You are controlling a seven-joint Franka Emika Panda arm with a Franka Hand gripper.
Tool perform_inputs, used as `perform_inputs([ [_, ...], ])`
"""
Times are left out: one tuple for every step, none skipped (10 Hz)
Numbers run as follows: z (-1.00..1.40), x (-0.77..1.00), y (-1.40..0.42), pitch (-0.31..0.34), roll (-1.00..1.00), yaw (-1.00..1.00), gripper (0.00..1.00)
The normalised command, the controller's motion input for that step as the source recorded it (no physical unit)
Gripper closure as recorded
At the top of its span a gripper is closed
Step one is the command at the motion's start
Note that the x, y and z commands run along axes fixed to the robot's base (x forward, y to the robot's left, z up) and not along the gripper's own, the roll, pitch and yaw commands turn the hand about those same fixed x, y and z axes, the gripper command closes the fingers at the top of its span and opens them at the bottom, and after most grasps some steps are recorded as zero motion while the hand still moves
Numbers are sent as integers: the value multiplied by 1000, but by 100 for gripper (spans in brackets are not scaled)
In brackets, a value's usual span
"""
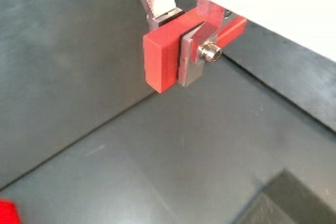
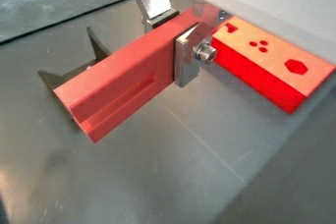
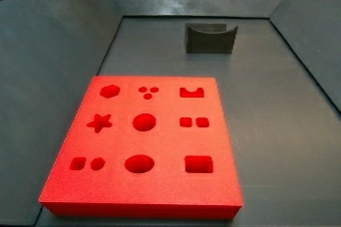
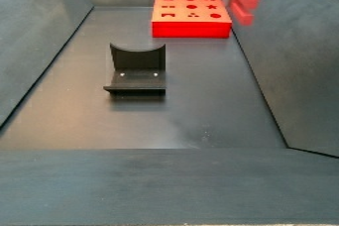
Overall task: Pick up the double-square object. Move up. Place the double-square object on the fixture. Regrasp the double-square object. Move to above the board. Insert the double-square object.
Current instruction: Place the double-square object on the fixture.
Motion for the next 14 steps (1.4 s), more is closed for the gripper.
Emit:
perform_inputs([
  [-62,1000,-221,9,-128,-26,100],
  [-62,1000,-197,15,-116,-8,100],
  [-59,1000,-165,23,-96,6,100],
  [-56,1000,-148,26,-88,12,100],
  [-53,1000,-119,37,-74,19,100],
  [-49,1000,-92,48,-66,19,100],
  [-47,1000,-75,57,-59,22,100],
  [-38,957,-63,63,-55,24,100],
  [105,1000,225,29,-1000,-162,100],
  [114,1000,245,35,-1000,-163,100],
  [97,1000,234,51,-1000,-167,100],
  [74,1000,197,57,-1000,-162,100],
  [52,1000,165,62,-1000,-160,100],
  [44,1000,153,65,-1000,-160,100],
])
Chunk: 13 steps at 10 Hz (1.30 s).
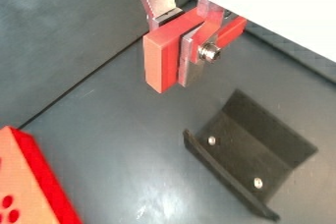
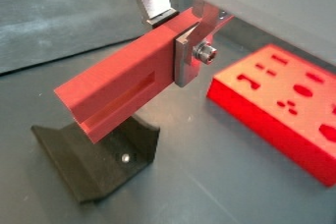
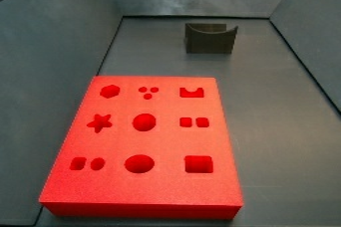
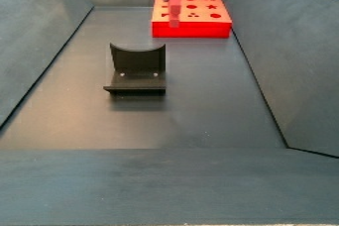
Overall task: Pick up the double-square object. Move up. Place the double-square object on the fixture. Regrasp the double-square object. Move to above the board. Insert the double-square object.
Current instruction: Place the double-square object on the fixture.
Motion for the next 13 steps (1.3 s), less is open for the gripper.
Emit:
perform_inputs([
  [25,1000,127,69,-1000,-160,100],
  [18,1000,116,69,-1000,-162,100],
  [-1,891,83,69,-1000,-166,100],
  [-10,796,63,68,-1000,-171,100],
  [-13,706,57,58,-913,-164,100],
  [-11,616,52,45,-749,-145,100],
  [-13,527,52,33,-584,-126,100],
  [-14,410,49,27,-360,-109,100],
  [-9,319,34,27,-232,-91,100],
  [-9,219,31,24,-177,-82,100],
  [-1000,138,132,131,-999,1,100],
  [-1000,127,138,111,-962,-13,100],
  [-1000,137,140,130,-850,-51,100],
])
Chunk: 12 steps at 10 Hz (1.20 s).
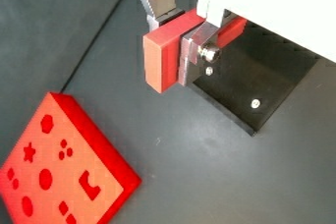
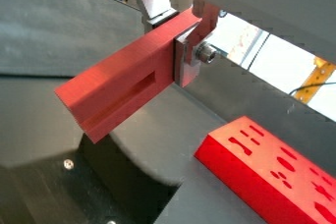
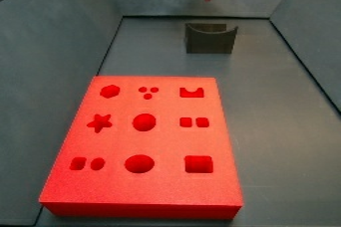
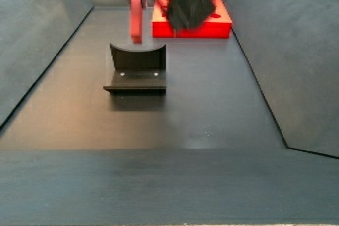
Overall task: Pick up the double-square object. Move up. Place the double-square object on the fixture. Regrasp the double-square object. Move to above the board. Insert the double-square object.
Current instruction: Place the double-square object on the fixture.
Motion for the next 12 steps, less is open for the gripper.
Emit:
perform_inputs([
  [-1000,150,137,149,-699,-73,100],
  [-1000,159,141,148,-543,-96,100],
  [-1000,165,143,130,-334,-126,100],
  [-1000,174,132,102,-229,-141,100],
  [-1000,176,133,76,-180,-152,100],
  [-806,151,114,41,-162,-155,100],
  [-622,126,90,18,-155,-148,100],
  [-448,106,68,-3,-148,-133,100],
  [-395,66,83,-21,-108,-114,100],
  [-394,64,83,-22,-108,-108,100],
  [-393,65,82,-22,-108,-90,100],
  [-393,65,82,-22,-108,-80,100],
])
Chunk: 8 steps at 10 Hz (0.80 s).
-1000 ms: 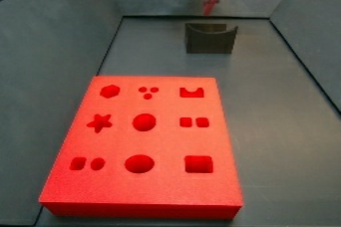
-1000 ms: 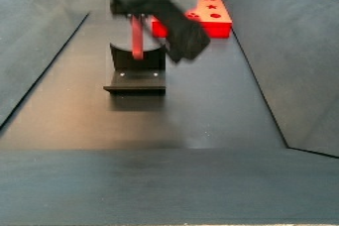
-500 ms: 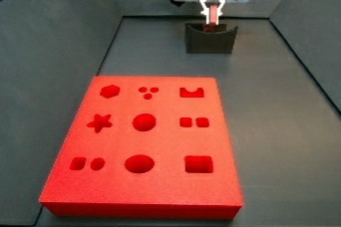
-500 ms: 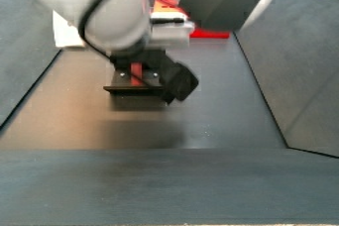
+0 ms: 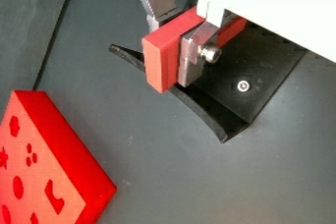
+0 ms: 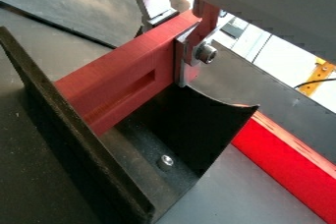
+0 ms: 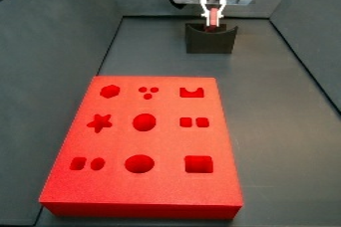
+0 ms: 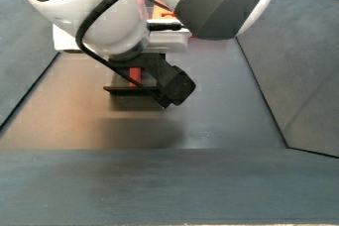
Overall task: Pick up the double-square object. Move up. Place the double-square object on the fixture. Regrasp the double-square object. Move to above the board. Insert the double-square object.
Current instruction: Place the double-square object on the fixture, then regrasp the double-square object.
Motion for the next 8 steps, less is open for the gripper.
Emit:
perform_inputs([
  [0,0,0,0,0,0,0],
  [1000,0,0,-13,-13,3,0],
  [1000,-3,4,-13,-7,8,0],
  [1000,-21,9,-3,5,14,0],
  [1000,-28,4,9,21,21,0],
  [1000,-32,5,22,31,23,0],
  [896,-36,7,37,34,21,0],
  [647,-31,10,57,37,11,0],
])
